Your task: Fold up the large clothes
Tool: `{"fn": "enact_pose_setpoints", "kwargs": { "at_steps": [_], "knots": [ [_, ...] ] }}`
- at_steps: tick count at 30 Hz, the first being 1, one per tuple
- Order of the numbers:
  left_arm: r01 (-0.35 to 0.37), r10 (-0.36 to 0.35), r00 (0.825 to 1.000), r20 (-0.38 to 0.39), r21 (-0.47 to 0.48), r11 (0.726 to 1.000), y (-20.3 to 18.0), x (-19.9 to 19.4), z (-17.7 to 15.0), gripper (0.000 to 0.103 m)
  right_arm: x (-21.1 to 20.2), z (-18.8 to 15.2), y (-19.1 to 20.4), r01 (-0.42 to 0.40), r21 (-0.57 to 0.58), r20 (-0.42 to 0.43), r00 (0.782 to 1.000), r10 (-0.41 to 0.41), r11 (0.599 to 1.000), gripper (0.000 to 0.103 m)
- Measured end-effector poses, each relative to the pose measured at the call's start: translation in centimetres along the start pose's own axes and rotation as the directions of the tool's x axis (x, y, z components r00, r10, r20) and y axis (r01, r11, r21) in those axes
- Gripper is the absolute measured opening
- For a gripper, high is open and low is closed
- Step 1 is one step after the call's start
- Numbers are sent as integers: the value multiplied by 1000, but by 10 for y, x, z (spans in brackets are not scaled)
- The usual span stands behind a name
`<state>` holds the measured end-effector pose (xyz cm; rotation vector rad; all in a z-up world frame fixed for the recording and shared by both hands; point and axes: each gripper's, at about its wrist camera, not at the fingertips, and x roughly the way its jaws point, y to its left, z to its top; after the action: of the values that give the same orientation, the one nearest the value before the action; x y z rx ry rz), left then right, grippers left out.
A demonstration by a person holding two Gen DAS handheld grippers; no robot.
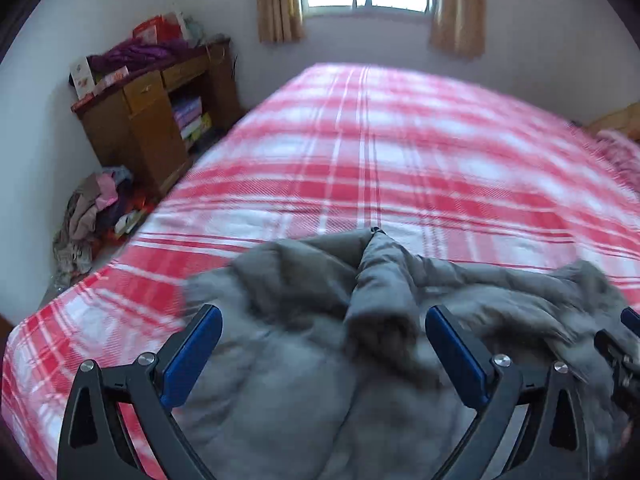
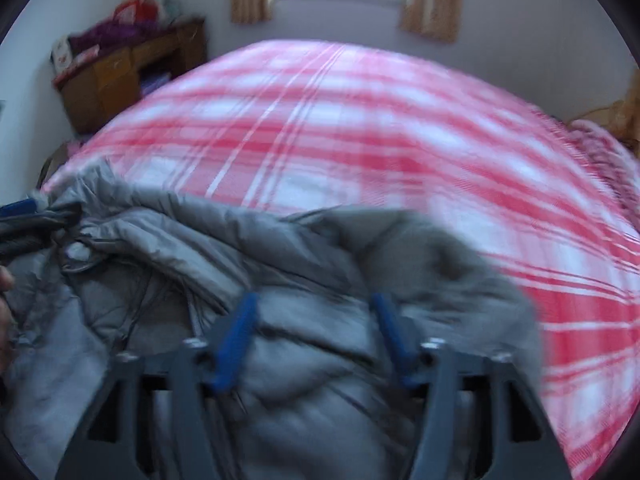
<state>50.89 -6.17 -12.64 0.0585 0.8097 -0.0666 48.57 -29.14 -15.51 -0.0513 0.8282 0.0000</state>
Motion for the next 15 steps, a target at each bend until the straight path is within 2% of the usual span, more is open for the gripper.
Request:
{"fn": "enact_pose_setpoints", "kwargs": {
  "at_steps": [1,3,7,11,15],
  "knots": [
    [3,-3,1000,8,9,1000,6,-15,-9,102,-16,-5,-7,-1,6,26,1000,1,1000,79],
    [6,-7,1000,4,39,999,24,-48,-43,102,-47,-26,-22,-1,29,26,1000,0,1000,79],
    [-10,14,999,-39,92,996,53,-90,-122,102,-97,-102,-48,-36,74,-55,998,40,997,79],
    [-16,25,995,-97,88,996,79,-118,-202,102,-142,-186,-66,-34,132,-97,994,47,991,79],
    [-28,37,994,-100,94,995,90,-142,-248,102,-178,-240,-75,-20,209,-107,993,43,978,79]
  ]
}}
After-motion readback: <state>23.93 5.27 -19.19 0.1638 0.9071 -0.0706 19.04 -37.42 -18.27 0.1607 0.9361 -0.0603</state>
